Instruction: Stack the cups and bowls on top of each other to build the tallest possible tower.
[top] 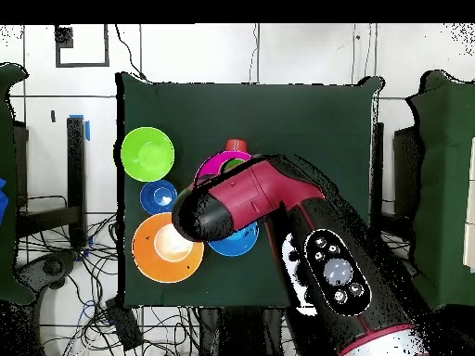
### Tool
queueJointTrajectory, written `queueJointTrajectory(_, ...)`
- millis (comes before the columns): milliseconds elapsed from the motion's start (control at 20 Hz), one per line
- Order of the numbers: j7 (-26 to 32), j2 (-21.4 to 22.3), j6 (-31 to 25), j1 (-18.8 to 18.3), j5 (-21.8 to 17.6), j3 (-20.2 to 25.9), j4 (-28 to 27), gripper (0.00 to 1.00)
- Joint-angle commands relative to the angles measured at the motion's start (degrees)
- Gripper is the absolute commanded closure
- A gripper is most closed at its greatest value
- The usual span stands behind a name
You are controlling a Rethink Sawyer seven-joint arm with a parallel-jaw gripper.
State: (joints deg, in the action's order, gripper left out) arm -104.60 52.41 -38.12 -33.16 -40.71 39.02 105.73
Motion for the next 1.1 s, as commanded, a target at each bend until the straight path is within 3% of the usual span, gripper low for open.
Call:
queueJointTrajectory(50,9.28,-3.39,3.49,-1.07,-5.68,1.21,-1.90,1.00)
queueJointTrajectory(500,6.84,-3.44,5.66,-0.15,-7.75,0.11,-1.77,1.00)
queueJointTrajectory(1100,4.59,-2.76,2.09,1.14,-6.89,-1.27,-0.67,1.00)
